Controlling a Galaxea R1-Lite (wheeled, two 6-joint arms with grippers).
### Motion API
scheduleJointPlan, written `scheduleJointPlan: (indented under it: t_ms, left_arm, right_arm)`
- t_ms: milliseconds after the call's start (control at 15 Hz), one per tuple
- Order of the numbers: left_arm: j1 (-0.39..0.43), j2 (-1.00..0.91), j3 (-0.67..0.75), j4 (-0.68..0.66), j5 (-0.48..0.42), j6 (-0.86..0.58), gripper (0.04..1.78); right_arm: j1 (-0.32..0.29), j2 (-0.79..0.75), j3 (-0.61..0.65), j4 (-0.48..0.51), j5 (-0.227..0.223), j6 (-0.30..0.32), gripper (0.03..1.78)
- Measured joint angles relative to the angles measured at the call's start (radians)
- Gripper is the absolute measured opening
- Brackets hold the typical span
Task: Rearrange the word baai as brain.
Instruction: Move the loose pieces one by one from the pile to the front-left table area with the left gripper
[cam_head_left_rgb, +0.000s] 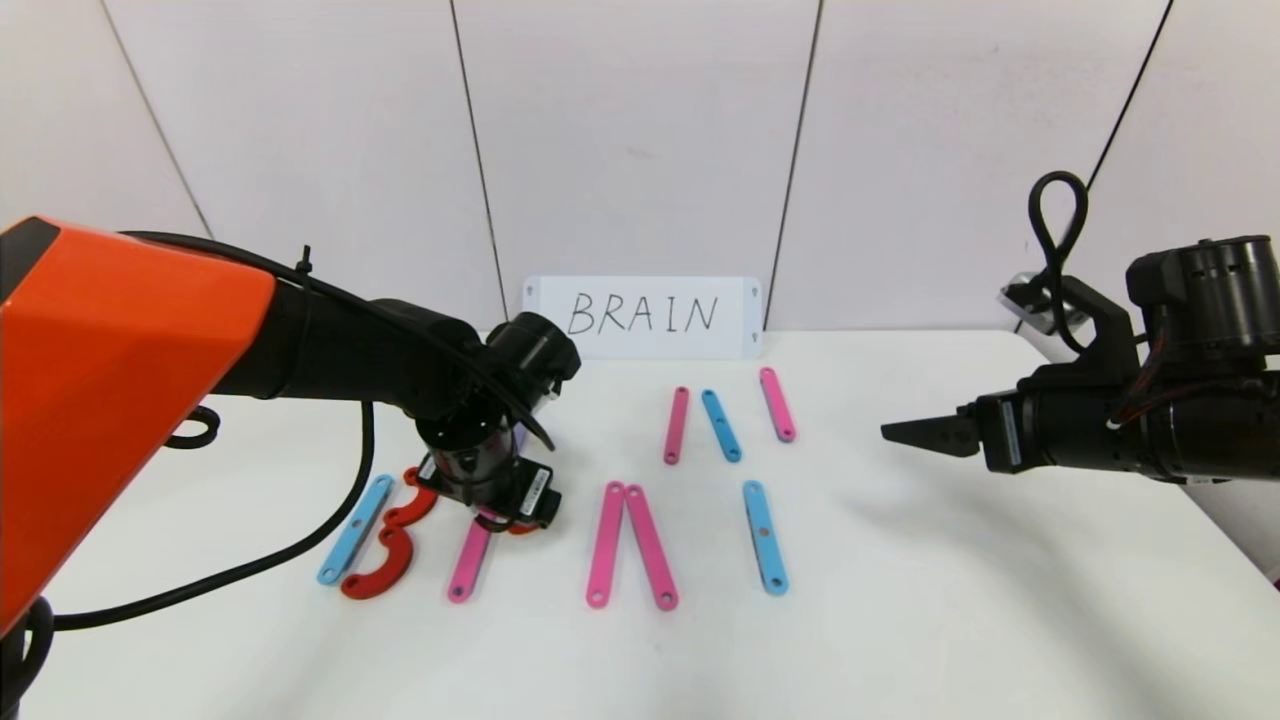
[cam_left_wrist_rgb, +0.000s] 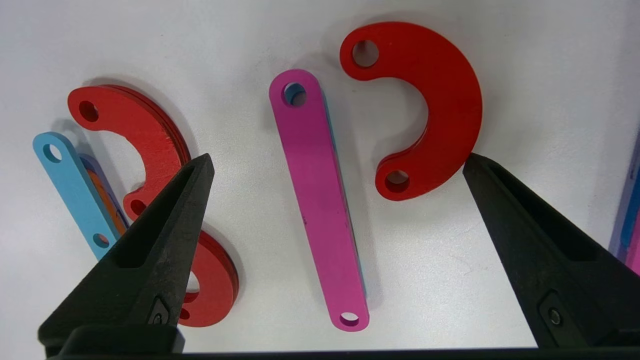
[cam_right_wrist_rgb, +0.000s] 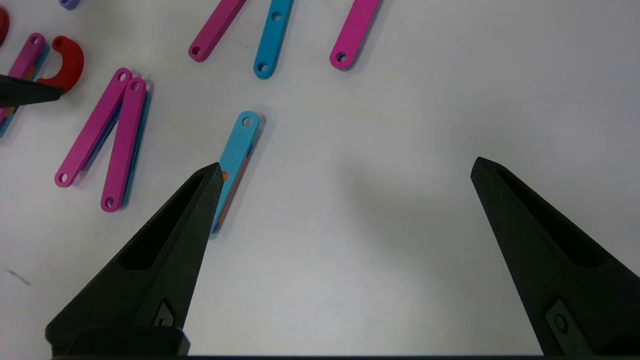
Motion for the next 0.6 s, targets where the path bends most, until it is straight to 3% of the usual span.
scheduleJointPlan:
  t_ms: [600]
  left_arm:
    - [0.001,-0.024,-0.004,-0.011,-0.007,-0.004,1.75]
  right_arm:
    - [0.0,0.003,0.0,0.0,0.0,0.0,1.74]
